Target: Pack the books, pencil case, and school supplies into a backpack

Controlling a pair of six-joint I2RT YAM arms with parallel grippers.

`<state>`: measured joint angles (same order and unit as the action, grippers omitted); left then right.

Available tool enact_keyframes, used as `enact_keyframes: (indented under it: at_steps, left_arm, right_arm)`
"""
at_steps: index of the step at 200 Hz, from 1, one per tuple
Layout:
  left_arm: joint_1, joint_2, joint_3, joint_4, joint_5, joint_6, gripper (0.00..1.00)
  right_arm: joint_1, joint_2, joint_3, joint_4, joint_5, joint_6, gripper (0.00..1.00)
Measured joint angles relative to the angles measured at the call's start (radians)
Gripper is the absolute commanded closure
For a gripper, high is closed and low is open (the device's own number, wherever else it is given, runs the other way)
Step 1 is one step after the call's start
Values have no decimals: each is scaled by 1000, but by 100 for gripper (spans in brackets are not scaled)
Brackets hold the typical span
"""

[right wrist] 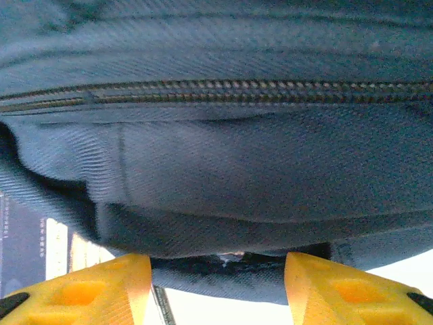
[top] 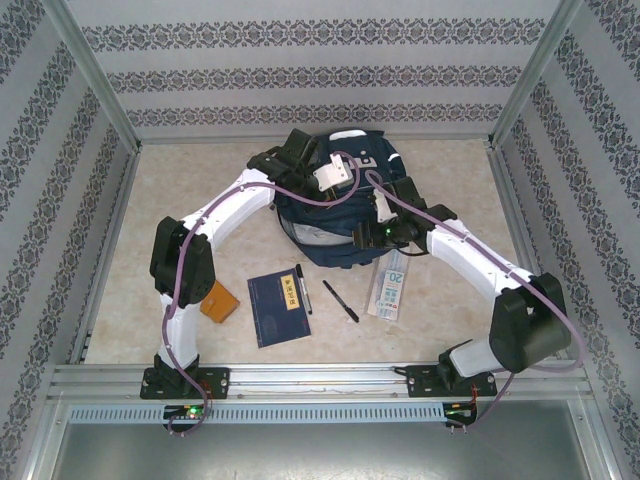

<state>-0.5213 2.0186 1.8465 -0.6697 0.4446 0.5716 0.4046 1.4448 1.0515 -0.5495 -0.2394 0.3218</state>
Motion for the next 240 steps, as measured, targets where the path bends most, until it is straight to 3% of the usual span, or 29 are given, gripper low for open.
enact_keyframes:
  at_steps: [43, 84, 157, 166, 205, 240]
  left_arm:
    - [0, 0, 0, -10, 4, 0, 100]
    - [0, 0, 0, -10, 9, 2, 100]
    - [1, 0, -35, 2, 18, 47, 100]
    - [3, -5, -52, 7, 16, 62, 100]
    - [35, -64, -165, 53, 15, 110, 100]
    - [79, -124, -254, 112, 31, 162, 100]
  right_arm:
    - [59, 0, -40, 63, 95, 47, 66]
    - [69, 0, -123, 163, 128, 74, 62]
    - [69, 5, -145, 198, 145, 44, 100]
    - [68, 5, -144, 191, 144, 45, 100]
    - [-23, 5, -144, 171, 54, 55, 100]
    - [-149, 26, -144, 178, -133, 56, 100]
